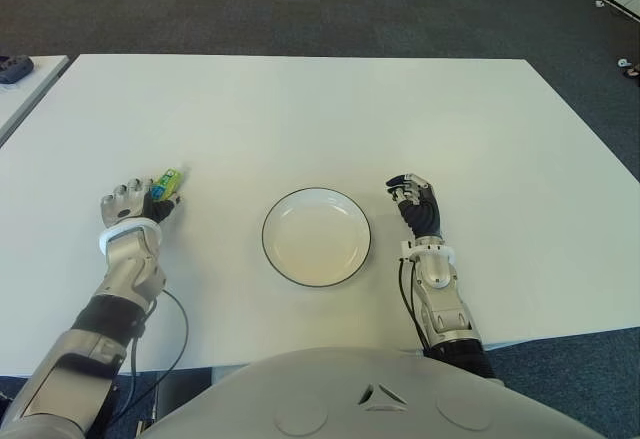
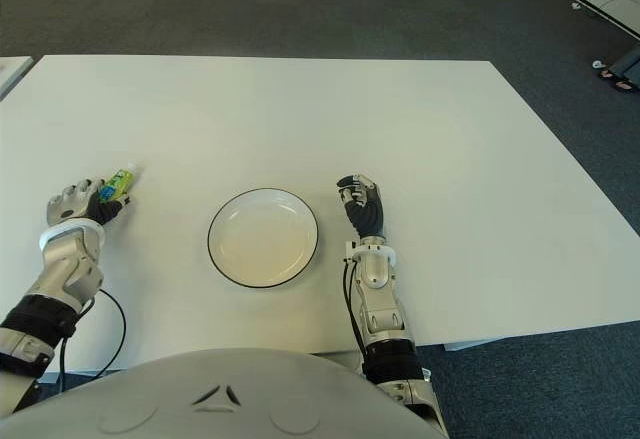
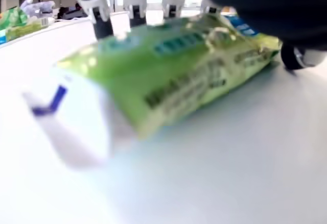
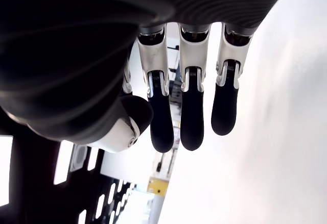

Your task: Put the toothpaste on the table into the plate.

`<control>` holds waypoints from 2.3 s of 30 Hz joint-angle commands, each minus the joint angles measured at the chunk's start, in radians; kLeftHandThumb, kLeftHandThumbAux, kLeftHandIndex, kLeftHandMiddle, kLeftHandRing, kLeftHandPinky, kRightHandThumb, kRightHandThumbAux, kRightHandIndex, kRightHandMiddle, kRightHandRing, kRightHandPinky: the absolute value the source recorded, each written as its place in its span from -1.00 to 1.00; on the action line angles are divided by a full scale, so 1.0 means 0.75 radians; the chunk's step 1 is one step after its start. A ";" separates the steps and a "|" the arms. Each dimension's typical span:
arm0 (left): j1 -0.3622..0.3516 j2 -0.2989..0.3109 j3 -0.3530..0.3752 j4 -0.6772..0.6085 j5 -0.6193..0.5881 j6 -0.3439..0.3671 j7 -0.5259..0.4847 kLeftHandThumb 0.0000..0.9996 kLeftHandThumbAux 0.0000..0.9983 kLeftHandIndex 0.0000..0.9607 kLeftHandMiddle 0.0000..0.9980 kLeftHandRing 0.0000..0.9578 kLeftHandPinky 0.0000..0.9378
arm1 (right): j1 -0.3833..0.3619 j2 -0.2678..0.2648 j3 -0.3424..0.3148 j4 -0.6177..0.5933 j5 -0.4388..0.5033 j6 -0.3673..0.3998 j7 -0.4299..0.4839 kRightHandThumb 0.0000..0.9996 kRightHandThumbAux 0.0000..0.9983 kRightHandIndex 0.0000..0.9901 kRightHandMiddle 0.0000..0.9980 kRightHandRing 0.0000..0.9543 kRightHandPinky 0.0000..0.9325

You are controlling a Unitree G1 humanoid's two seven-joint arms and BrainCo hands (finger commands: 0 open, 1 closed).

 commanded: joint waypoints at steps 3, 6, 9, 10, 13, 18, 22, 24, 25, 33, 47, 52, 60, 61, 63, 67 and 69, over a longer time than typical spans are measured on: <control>0.034 0.093 -0.060 -0.115 0.014 -0.013 -0.195 -0.15 -0.74 -1.00 -1.00 -1.00 -1.00 | 0.012 -0.006 -0.004 -0.005 0.001 0.016 0.009 0.42 0.47 -0.15 -0.14 -0.11 -0.02; 0.081 0.153 -0.071 -0.274 0.037 0.010 -0.315 -0.12 -0.73 -1.00 -1.00 -1.00 -1.00 | 0.013 -0.008 -0.005 -0.009 0.001 0.017 0.009 0.42 0.47 -0.15 -0.13 -0.10 0.00; 0.143 0.205 -0.068 -0.452 0.065 0.042 -0.418 -0.10 -0.73 -1.00 -1.00 -1.00 -1.00 | 0.013 -0.009 -0.005 -0.012 -0.003 0.019 0.008 0.42 0.47 -0.15 -0.13 -0.09 0.00; 0.163 0.220 -0.064 -0.503 0.075 0.051 -0.446 -0.10 -0.73 -1.00 -1.00 -1.00 -1.00 | 0.013 -0.009 -0.005 -0.013 -0.004 0.020 0.008 0.42 0.47 -0.15 -0.13 -0.09 0.00; 0.214 0.280 -0.041 -0.594 0.068 0.009 -0.492 -0.09 -0.74 -1.00 -1.00 -1.00 -1.00 | 0.014 -0.011 -0.005 -0.019 -0.005 0.022 0.007 0.42 0.47 -0.16 -0.12 -0.08 0.00; 0.227 0.306 -0.020 -0.604 0.049 -0.033 -0.523 -0.07 -0.75 -1.00 -1.00 -1.00 -1.00 | 0.014 -0.012 -0.005 -0.021 -0.005 0.022 0.007 0.42 0.47 -0.16 -0.11 -0.07 0.00; 0.228 0.314 -0.010 -0.604 0.045 -0.054 -0.548 -0.06 -0.75 -1.00 -1.00 -1.00 -1.00 | 0.017 -0.011 -0.002 -0.025 -0.008 0.020 0.002 0.42 0.47 -0.15 -0.10 -0.07 -0.01; 0.225 0.322 -0.010 -0.603 0.046 -0.064 -0.569 -0.06 -0.75 -1.00 -1.00 -1.00 -1.00 | 0.017 -0.011 -0.001 -0.026 -0.013 0.018 -0.002 0.42 0.47 -0.15 -0.10 -0.07 -0.01; 0.225 0.325 -0.010 -0.602 0.047 -0.069 -0.576 -0.06 -0.75 -1.00 -1.00 -1.00 -1.00 | 0.017 -0.010 0.000 -0.026 -0.014 0.018 -0.003 0.43 0.47 -0.15 -0.09 -0.06 0.00; 0.208 0.328 -0.025 -0.576 0.084 -0.076 -0.621 -0.04 -0.69 -1.00 -1.00 -1.00 -1.00 | 0.023 -0.004 0.000 -0.036 -0.019 0.016 -0.022 0.43 0.47 -0.15 -0.08 -0.06 -0.07; 0.198 0.247 -0.031 -0.544 0.138 -0.043 -0.544 0.05 -0.51 -1.00 -1.00 -1.00 -1.00 | 0.033 0.006 -0.011 -0.050 -0.003 0.011 -0.041 0.43 0.47 -0.15 -0.07 -0.08 -0.08; 0.202 0.234 -0.033 -0.546 0.150 -0.040 -0.538 0.09 -0.47 -1.00 -1.00 -1.00 -1.00 | 0.040 0.009 -0.016 -0.056 0.007 0.007 -0.038 0.43 0.47 -0.15 -0.07 -0.07 -0.06; 0.204 0.181 -0.038 -0.503 0.152 -0.046 -0.471 0.12 -0.45 -1.00 -1.00 -1.00 -1.00 | 0.053 0.009 -0.022 -0.063 0.015 -0.013 -0.034 0.43 0.47 -0.15 -0.05 -0.05 -0.03; 0.205 0.176 -0.036 -0.499 0.149 -0.050 -0.462 0.12 -0.45 -1.00 -1.00 -1.00 -1.00 | 0.055 0.008 -0.023 -0.065 0.015 -0.015 -0.033 0.43 0.47 -0.15 -0.05 -0.05 -0.02; 0.201 0.157 -0.038 -0.468 0.136 -0.070 -0.428 0.12 -0.45 -1.00 -1.00 -1.00 -1.00 | 0.060 0.007 -0.023 -0.069 0.012 -0.017 -0.033 0.43 0.47 -0.15 -0.04 -0.04 -0.02; 0.202 0.130 -0.024 -0.420 0.102 -0.141 -0.334 0.10 -0.47 -1.00 -1.00 -1.00 -1.00 | 0.065 0.004 -0.025 -0.072 0.008 -0.018 -0.033 0.43 0.47 -0.15 -0.04 -0.04 -0.02; 0.224 0.127 -0.002 -0.430 0.066 -0.210 -0.272 0.09 -0.48 -1.00 -1.00 -1.00 -1.00 | 0.069 0.001 -0.025 -0.075 0.000 -0.016 -0.035 0.43 0.47 -0.15 -0.04 -0.04 -0.02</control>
